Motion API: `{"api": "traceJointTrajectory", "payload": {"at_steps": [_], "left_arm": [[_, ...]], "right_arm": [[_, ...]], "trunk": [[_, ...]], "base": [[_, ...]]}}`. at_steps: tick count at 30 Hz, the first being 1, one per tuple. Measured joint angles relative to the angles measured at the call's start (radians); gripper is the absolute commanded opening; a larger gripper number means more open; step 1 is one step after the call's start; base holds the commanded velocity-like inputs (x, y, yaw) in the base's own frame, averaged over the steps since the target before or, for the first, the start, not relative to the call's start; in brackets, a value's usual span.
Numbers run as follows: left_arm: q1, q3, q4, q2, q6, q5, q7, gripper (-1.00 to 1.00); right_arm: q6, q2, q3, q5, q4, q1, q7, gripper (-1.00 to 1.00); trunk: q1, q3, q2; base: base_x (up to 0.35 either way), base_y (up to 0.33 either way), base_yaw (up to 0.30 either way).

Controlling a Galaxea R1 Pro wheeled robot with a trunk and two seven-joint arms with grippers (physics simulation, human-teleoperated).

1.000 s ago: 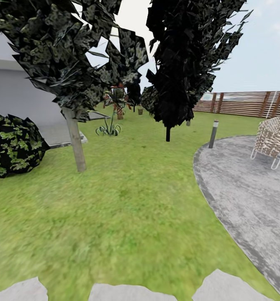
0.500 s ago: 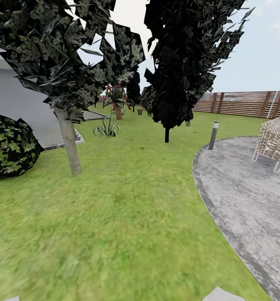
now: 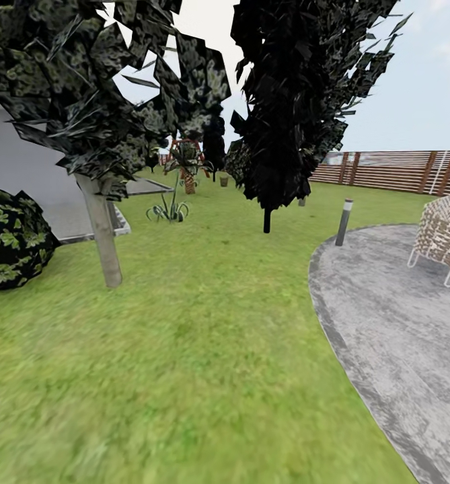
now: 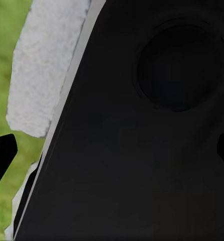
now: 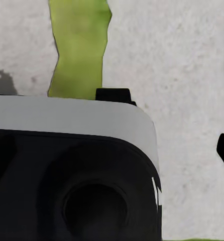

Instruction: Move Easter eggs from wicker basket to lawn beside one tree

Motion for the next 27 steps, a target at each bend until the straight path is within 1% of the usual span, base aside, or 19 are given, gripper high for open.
{"api": "traceJointTrajectory", "payload": {"at_steps": [15, 23, 24, 25, 27], "left_arm": [[0.000, -0.004, 0.001, 0.002, 0.000, 0.001, -0.005, 1.00], [0.000, -0.001, 0.000, 0.002, 0.000, 0.000, 0.004, 1.00], [0.000, 0.002, 0.001, 0.002, -0.002, 0.001, 0.005, 1.00], [0.000, 0.001, 0.000, 0.002, -0.001, 0.000, 0.003, 1.00], [0.000, 0.002, -0.001, 0.002, 0.000, -0.001, 0.006, 1.00]], "right_arm": [[0.000, -0.003, 0.000, 0.000, 0.000, 0.000, 0.000, 1.00], [0.000, -0.003, 0.000, 0.000, 0.000, 0.000, 0.000, 1.00], [0.000, -0.003, 0.000, 0.000, 0.000, 0.000, 0.000, 1.00], [0.000, -0.003, 0.000, 0.000, 0.000, 0.000, 0.000, 1.00], [0.000, -0.003, 0.000, 0.000, 0.000, 0.000, 0.000, 1.00]], "trunk": [[0.000, 0.000, 0.000], [-0.001, 0.000, 0.000], [-0.005, 0.000, -0.001], [-0.001, 0.000, 0.000], [-0.001, 0.000, 0.002]], "base": [[0.323, -0.011, 0.000], [0.324, 0.000, 0.000], [0.324, 0.000, 0.000], [0.324, 0.000, 0.000], [0.324, 0.000, 0.000]]}}
